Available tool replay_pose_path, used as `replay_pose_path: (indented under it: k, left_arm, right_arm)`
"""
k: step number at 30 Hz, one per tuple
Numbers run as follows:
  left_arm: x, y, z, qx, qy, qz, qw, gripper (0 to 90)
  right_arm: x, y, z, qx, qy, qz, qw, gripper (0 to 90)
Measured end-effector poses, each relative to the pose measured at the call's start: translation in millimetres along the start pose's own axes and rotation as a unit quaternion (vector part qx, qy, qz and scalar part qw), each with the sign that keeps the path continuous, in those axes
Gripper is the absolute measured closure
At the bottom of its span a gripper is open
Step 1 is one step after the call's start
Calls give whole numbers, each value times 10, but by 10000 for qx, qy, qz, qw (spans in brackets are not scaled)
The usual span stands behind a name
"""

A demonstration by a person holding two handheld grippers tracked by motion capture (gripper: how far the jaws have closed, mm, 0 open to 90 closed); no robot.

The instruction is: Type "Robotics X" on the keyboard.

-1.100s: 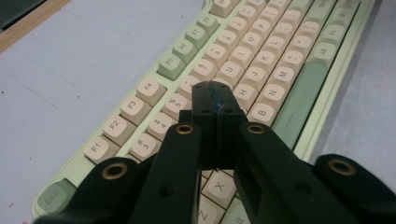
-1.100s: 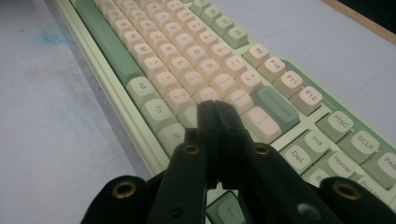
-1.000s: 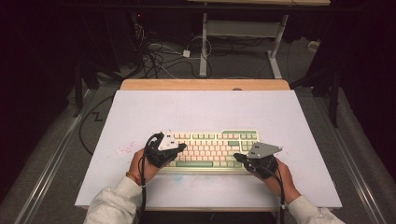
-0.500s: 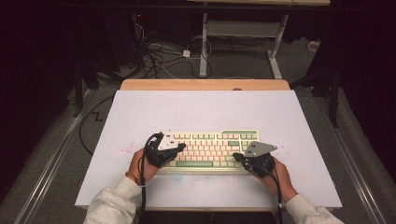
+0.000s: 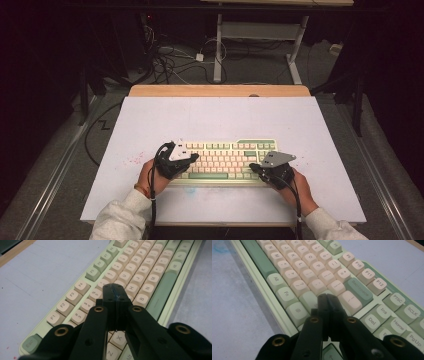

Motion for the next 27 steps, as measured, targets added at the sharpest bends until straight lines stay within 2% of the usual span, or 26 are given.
replay_pose_path:
  k: [9, 13, 27]
  left_arm:
    - [12, 4, -2, -3, 36, 65, 10000, 878]
    - [22, 5, 3, 3, 36, 91, 10000, 878]
    - [133, -32, -3, 35, 64, 243, 9997, 877]
  right_arm:
    - [28, 11, -3, 20, -13, 76, 10000, 900]
    - [22, 19, -8, 100, -18, 68, 9999, 900]
    - [26, 17, 8, 28, 49, 87, 9999, 900]
Point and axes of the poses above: each handheld gripper's, and its own axes: x roughly forward along the jaws, y roughly out of its underside, z roughly to its left, the point moved 2 cm from there along x, roughly forward along the jaws, and after that the axes turned 11 degrees about -y, right-handed, at the moved point
